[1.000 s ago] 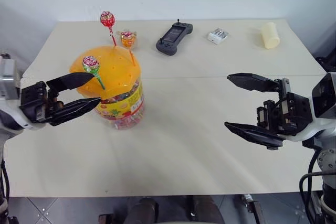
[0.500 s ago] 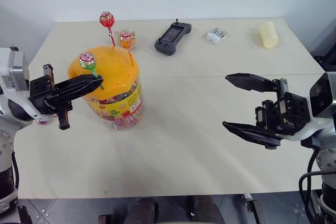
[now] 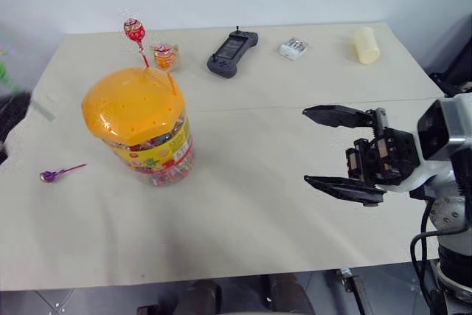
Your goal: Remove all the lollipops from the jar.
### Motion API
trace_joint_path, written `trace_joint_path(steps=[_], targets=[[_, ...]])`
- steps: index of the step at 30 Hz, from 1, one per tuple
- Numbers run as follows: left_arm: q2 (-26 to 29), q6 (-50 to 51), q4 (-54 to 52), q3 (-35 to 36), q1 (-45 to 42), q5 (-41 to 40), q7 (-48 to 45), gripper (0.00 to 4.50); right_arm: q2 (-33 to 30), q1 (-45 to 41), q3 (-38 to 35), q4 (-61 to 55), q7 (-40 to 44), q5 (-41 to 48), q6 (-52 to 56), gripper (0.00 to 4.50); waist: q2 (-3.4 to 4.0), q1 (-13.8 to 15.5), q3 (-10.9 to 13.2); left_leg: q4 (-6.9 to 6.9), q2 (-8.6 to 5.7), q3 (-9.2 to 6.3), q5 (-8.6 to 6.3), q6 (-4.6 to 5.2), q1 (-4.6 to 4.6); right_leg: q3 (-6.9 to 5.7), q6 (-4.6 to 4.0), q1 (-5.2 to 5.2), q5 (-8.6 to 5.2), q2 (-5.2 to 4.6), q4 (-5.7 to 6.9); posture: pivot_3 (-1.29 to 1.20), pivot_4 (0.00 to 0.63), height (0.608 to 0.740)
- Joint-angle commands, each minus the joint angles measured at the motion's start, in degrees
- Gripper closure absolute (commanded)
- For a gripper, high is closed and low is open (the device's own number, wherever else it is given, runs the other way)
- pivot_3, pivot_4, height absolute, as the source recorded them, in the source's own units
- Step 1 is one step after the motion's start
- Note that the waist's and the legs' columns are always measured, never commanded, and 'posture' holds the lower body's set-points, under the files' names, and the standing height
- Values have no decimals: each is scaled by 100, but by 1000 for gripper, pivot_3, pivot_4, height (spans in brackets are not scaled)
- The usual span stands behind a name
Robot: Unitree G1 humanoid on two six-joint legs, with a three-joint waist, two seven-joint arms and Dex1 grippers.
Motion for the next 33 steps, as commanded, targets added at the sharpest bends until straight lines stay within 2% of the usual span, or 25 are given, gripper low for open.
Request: trace_joint_path(steps=[1, 4, 6, 10, 13, 16, 24, 27, 31, 33], targets=[[-119, -416, 283, 402, 1189, 941, -298, 4486, -49, -115, 233, 119, 606, -232, -217, 0, -1, 31, 0, -1, 2, 2, -2, 2, 0, 0, 0, 2, 0, 0, -6, 0, 150, 740], [-412, -613, 349, 339, 2040, 1429, -265, 4486, -44, -185, 432, 228, 971, -301, -222, 0, -4, 55, 0, 0, 2, 5, -10, 13, 0, 0, 0, 7, 0, -5, -15, 0, 150, 740], [-611, -797, 407, 261, 2272, 1713, -84, 4486, -74, -208, 518, 255, 1181, -307, -183, 0, -11, 118, -1, 2, 3, -1, -12, 14, -3, -6, 0, 13, 0, -7, -22, 0, 150, 740], [-909, -925, 219, 78, 2414, 1973, 137, 4486, -163, -175, 637, 279, 1537, -373, -136, 0, -16, 214, -4, 6, 5, -4, -15, 14, -3, -4, 0, 18, 0, -9, -25, 0, 150, 740], [-1095, -857, -1, -150, 2203, 1874, 229, 4486, -179, -92, 665, 323, 1611, -473, -140, 0, -18, 215, -5, 8, 4, -5, -16, 14, -3, -4, 0, 21, 0, -10, -25, 0, 150, 740], [-1177, -847, -123, -297, 2058, 1866, 272, 3862, -138, -56, 628, 356, 1487, -498, -103, 0, -21, 193, -7, 8, 8, -5, -18, 11, -3, -4, 0, 19, 0, -8, -22, 0, 150, 740], [-1441, -1086, -282, -392, 1900, 1827, 260, 1488, 194, -72, 464, 513, 619, -421, 3, 0, -17, 107, -5, 6, 17, 3, -24, 3, -1, -7, -1, 13, 0, 3, -24, 0, 150, 740], [-1518, -1079, -726, 140, 1839, 1229, 173, 671, 345, -726, 623, 703, -533, -439, 774, 0, -16, 81, -4, 10, 16, 4, -24, 3, -2, -7, -1, 13, 0, 2, -22, 0, 150, 740], [-1491, -964, -1351, 558, 1543, 384, 223, 671, 905, -1462, 779, 917, -1333, -318, 1249, 0, -16, 55, -4, 20, 23, -2, -22, -4, -1, -3, -11, 13, 3, 2, -9, 0, 150, 740], [-1341, -870, -1808, 567, 1080, -208, 458, 671, 1318, -1959, 1193, 1233, -1906, -802, 1446, 0, -10, 57, -2, 19, 29, -12, -22, -10, -1, -3, -20, 13, -2, 5, -1, 0, 150, 740]])
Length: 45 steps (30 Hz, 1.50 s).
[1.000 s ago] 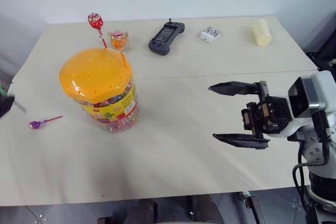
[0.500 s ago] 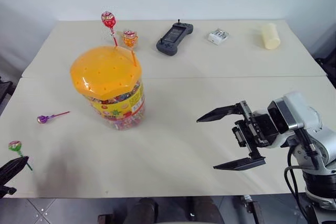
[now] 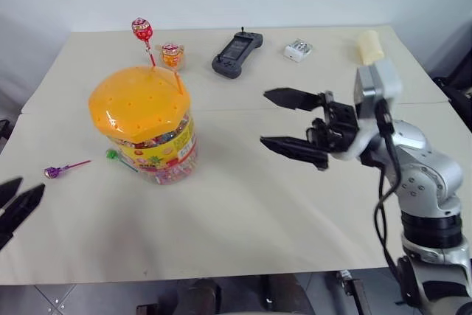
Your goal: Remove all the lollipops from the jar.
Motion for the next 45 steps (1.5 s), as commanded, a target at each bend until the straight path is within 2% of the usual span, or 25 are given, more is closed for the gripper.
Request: trace_joint_path(steps=[1, 4, 8, 17, 21, 26, 27, 32, 39, 43, 44, 45], targets=[[241, 19, -766, 99, -583, -873, 251, 671, 560, -660, 536, 414, -818, -539, 257, 0, 2, -2, 1, 1, 0, 1, 1, -2, 0, 0, -1, -4, 0, 1, 6, 0, 150, 740], [185, -280, -1175, -141, -982, -886, 184, 671, 1059, -1125, 834, 894, -1097, -954, 233, 0, 2, -30, 0, 5, -2, 2, 6, -10, -2, -6, -5, -10, 3, 4, 16, 0, 150, 740], [137, -219, -1397, -383, -951, -1059, -32, 671, 1577, -1643, 1085, 1514, -1359, -1480, 116, 0, 12, -116, 0, -1, -4, 19, 3, -4, -1, -6, -5, -20, 3, 12, 33, 0, 150, 740], [34, -488, -985, -321, -704, -869, -154, 671, 2390, -2291, 1142, 2092, -1368, -1899, 41, 0, 12, -285, 0, -13, 5, 41, -4, -8, -33, -14, -20, -89, -5, 19, 64, 0, 150, 740], [19, -601, -820, -342, -611, -793, -253, 654, 2667, -2468, 1171, 2284, -1346, -2029, -9, 925, 11, -310, -1, 3, 24, 45, -9, -19, -36, -10, -24, -87, -3, 42, 67, 0, 150, 740], [32, -690, -727, -378, -594, -776, -303, 654, 2803, -2551, 1187, 2426, -1212, -2140, -38, 2773, 11, -312, -1, 6, 42, 50, -5, -32, -34, -3, -32, -91, 1, 61, 75, 0, 150, 740], [29, -703, -718, -381, -596, -775, -307, 654, 2817, -2553, 1177, 2439, -1197, -2148, -62, 2916, 11, -314, -1, 6, 42, 51, -5, -32, -34, -2, -32, -92, 1, 61, 76, 0, 150, 740], [25, -771, -671, -401, -629, -773, -350, 654, 2878, -2546, 1042, 2445, -1007, -2096, -189, 4481, 11, -321, -1, 6, 44, 54, -4, -35, -34, 1, -34, -95, 1, 63, 82, 0, 150, 740], [47, -841, -560, -499, -760, -778, -431, 654, 2937, -2281, 393, 2040, -148, -1321, -800, 4481, 11, -321, 0, 3, 44, 53, -4, -36, -35, 0, -34, -97, 1, 64, 81, 0, 150, 740], [106, -842, -654, -586, -820, -801, -518, 654, 2346, -2025, -186, 1625, 93, -873, -665, 4481, 11, -306, -1, 3, 42, 53, -6, -33, -35, 0, -35, -93, 2, 62, 77, 0, 150, 740], [133, -827, -703, -598, -791, -793, -567, 654, 2059, -1937, -255, 1575, 113, -898, -550, 4481, 10, -298, -1, 4, 40, 52, -6, -32, -36, 0, -35, -92, 2, 61, 76, 0, 150, 740], [187, -778, -796, -607, -723, -804, -654, 654, 1487, -1759, -296, 1548, 192, -1072, -350, 4481, 9, -275, -1, 5, 39, 53, -7, -30, -36, 1, -35, -92, 2, 60, 76, 0, 150, 740]])
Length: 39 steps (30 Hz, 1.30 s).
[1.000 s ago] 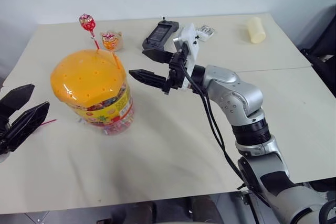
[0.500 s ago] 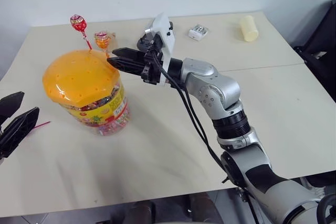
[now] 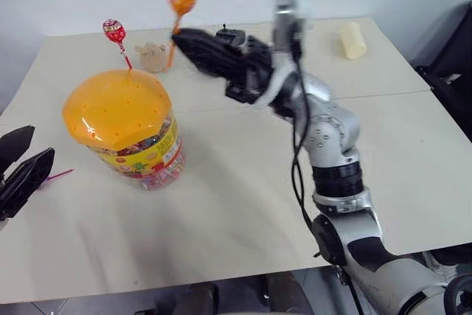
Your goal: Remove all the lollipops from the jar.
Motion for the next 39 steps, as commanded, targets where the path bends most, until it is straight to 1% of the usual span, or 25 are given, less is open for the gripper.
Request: trace_joint_path(steps=[1, 3, 4, 6, 7, 8, 10, 12, 15, 17, 20, 24, 26, 27, 29, 31, 32, 33, 36, 39], targets=[[232, 26, -356, 33, 217, -14, -319, 654, -1515, 487, -337, -303, 270, -281, 468, 4481, -4, 64, -2, 1, -1, -1, -1, 1, -1, -1, 0, 2, 0, -1, -3, 0, 150, 740], [408, 145, -552, -18, 532, 39, -738, 654, -2991, 1169, -234, -143, 562, -891, 741, 4481, -19, 168, -11, 1, 0, -5, -6, 10, -8, -6, -1, 4, 0, -1, -16, 0, 150, 740], [488, 156, -618, -66, 661, 85, -920, 654, -3498, 1470, -160, -37, 685, -1157, 616, 4481, -16, 223, -9, 2, -4, -13, -9, 16, -16, -7, -2, 4, -1, -3, -23, 0, 150, 740], [563, 154, -703, -130, 790, 104, -1079, 654, -3994, 1794, -86, 115, 775, -1399, 451, 4481, 3, 251, 2, -3, -10, 11, -18, 32, -21, 2, -2, -6, -1, -6, -34, 0, 150, 740], [567, 158, -744, -149, 815, 89, -1102, 654, -4104, 1872, -89, 179, 795, -1450, 428, 4481, 8, 226, 6, -4, -6, 27, -19, 33, -21, 9, 0, -11, 0, -9, -37, 0, 150, 740], [589, 124, -881, -238, 849, 133, -1198, 654, -4406, 2180, -6, 388, 856, -1807, 139, 4481, 16, 185, 9, -5, 1, 48, -20, 31, -20, 14, 3, -18, 2, -9, -49, 0, 150, 740], [587, 9, -1087, -408, 851, 257, -1316, 654, -4815, 2611, 132, 720, 953, -2315, -264, 4481, 17, 133, 10, -4, 15, 61, -21, 27, -15, 15, 13, -17, 7, -4, -60, 0, 150, 740], [537, -96, -1215, -571, 815, 368, -1356, 654, -5047, 2894, 255, 1049, 1005, -2643, -583, 4481, 17, 133, 10, -3, 17, 66, -21, 26, -1, 18, 12, -6, 7, -1, -57, 0, 150, 740], [375, -246, -1300, -697, 722, 360, -1347, 654, -5125, 3037, 312, 1549, 945, -2976, -933, 4481, 18, 107, 10, -2, 20, 95, -21, 26, 27, 44, 12, 7, 12, 6, -46, 0, 150, 740], [273, -317, -1302, -751, 727, 391, -1373, 654, -5125, 3128, 249, 1822, 1017, -2980, -1027, 4481, 17, 122, 10, 2, 20, 113, -21, 27, 38, 64, 14, 6, 17, 9, -33, 0, 150, 740], [165, -369, -1252, -740, 759, 380, -1381, 654, -5139, 3142, 245, 2020, 1282, -2966, -1209, 3783, 16, 141, 9, 6, 23, 111, -18, 25, 37, 63, 10, 8, 24, 12, -34, 0, 150, 740], [62, -427, -1114, -586, 808, 376, -1215, 654, -4898, 2928, -59, 1815, 1943, -2346, -1523, 2511, 12, 145, 7, 8, 26, 109, -17, 24, 37, 62, 9, 8, 26, 14, -34, 0, 150, 740], [-62, -425, -966, -407, 742, 191, -938, 654, -4613, 2629, -278, 1539, 2288, -1759, -1456, 1764, 14, 112, 9, 8, 27, 110, -17, 24, 36, 64, 10, 7, 27, 16, -34, 0, 150, 740], [-163, -450, -866, -279, 665, 89, -725, 654, -4408, 2393, -361, 1386, 2329, -1455, -1270, 1488, 17, 92, 10, 8, 29, 113, -17, 23, 37, 69, 11, 6, 28, 19, -34, 0, 150, 740], [-302, -489, -682, -81, 546, -44, -399, 654, -4071, 1975, -410, 1168, 2287, -1077, -889, 1488, 22, 76, 13, 8, 38, 116, -16, 18, 37, 71, 7, 2, 33, 26, -32, 0, 150, 740], [-459, -584, -482, 114, 445, -88, -66, 654, -3623, 1461, -289, 990, 2119, -862, -588, 1488, 21, 104, 13, 8, 48, 111, -15, 8, 37, 63, 2, -1, 34, 33, -31, 0, 150, 740], [-527, -630, -323, 236, 395, -139, 78, 654, -3238, 1069, -133, 955, 1891, -842, -436, 1488, 21, 122, 13, 8, 55, 110, -17, 3, 35, 61, -1, -2, 35, 39, -33, 0, 150, 740], [-574, -632, -194, 339, 375, -200, 193, 654, -2850, 691, 24, 953, 1589, -863, -234, 1488, 20, 119, 13, 8, 57, 106, -18, 1, 34, 55, -4, -2, 34, 40, -35, 0, 150, 740], [-589, -706, 132, 503, 354, -130, 298, 654, -1664, -438, 587, 1230, 441, -1334, 409, 1488, 18, 91, 12, 8, 65, 109, -17, -8, 31, 58, -13, -15, 36, 47, -26, 0, 150, 740], [-532, -749, 293, 541, 322, -84, 332, 654, -854, -1115, 789, 1527, -65, -1496, 619, 1488, 15, 124, 10, 7, 69, 100, -17, -15, 25, 45, -27, -23, 30, 49, -17, 0, 150, 740]])
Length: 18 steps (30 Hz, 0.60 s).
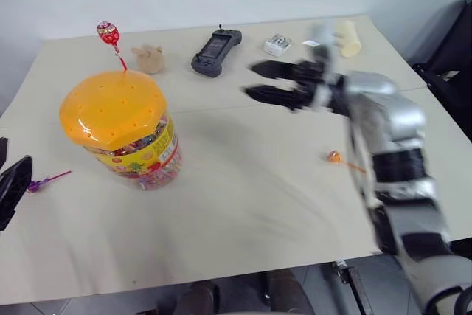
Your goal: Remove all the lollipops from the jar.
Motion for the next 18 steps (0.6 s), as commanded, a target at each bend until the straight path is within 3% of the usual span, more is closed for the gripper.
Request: trace_joint_path(steps=[1, 8, 18], targets=[[81, -157, 109, 230, -12, -24, 49, 654, 745, -739, 96, 378, -748, -173, 208, 1488, -10, 39, -6, 0, 1, -14, 0, -1, -8, -16, -3, 1, -1, -1, 9, 0, 150, 740], [59, -205, 69, 153, -81, 12, 88, 654, 2179, -1978, 203, 1811, -1677, -649, 72, 1488, -25, -31, -15, 1, -35, -45, -5, 9, -21, -60, -20, 6, 2, -29, 10, 0, 150, 740], [-13, -169, -194, 168, 5, -126, 172, 654, 2904, -2506, -52, 2577, -2004, -730, -176, 1488, -21, -165, -12, -1, -29, -42, -4, 8, -18, -61, -21, 4, 1, -27, 15, 0, 150, 740]])
